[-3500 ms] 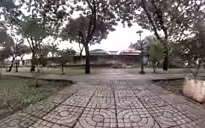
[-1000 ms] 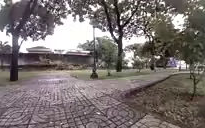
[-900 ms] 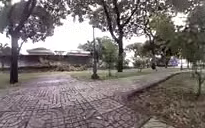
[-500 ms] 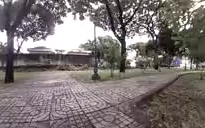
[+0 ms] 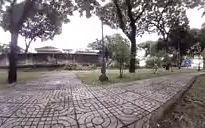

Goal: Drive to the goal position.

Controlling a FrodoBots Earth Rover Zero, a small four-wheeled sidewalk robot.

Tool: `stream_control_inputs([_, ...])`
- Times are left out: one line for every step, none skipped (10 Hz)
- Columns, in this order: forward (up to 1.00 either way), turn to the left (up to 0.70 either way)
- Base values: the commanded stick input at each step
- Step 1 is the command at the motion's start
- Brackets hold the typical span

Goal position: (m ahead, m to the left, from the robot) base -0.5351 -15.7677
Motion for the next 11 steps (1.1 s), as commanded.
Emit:
stream_control_inputs([0.00, 0.00])
stream_control_inputs([0.00, 0.00])
stream_control_inputs([0.00, 0.00])
stream_control_inputs([0.00, 0.00])
stream_control_inputs([0.00, 0.00])
stream_control_inputs([0.00, 0.00])
stream_control_inputs([0.00, 0.00])
stream_control_inputs([0.00, 0.00])
stream_control_inputs([0.00, 0.00])
stream_control_inputs([0.42, 0.00])
stream_control_inputs([1.00, 0.00])
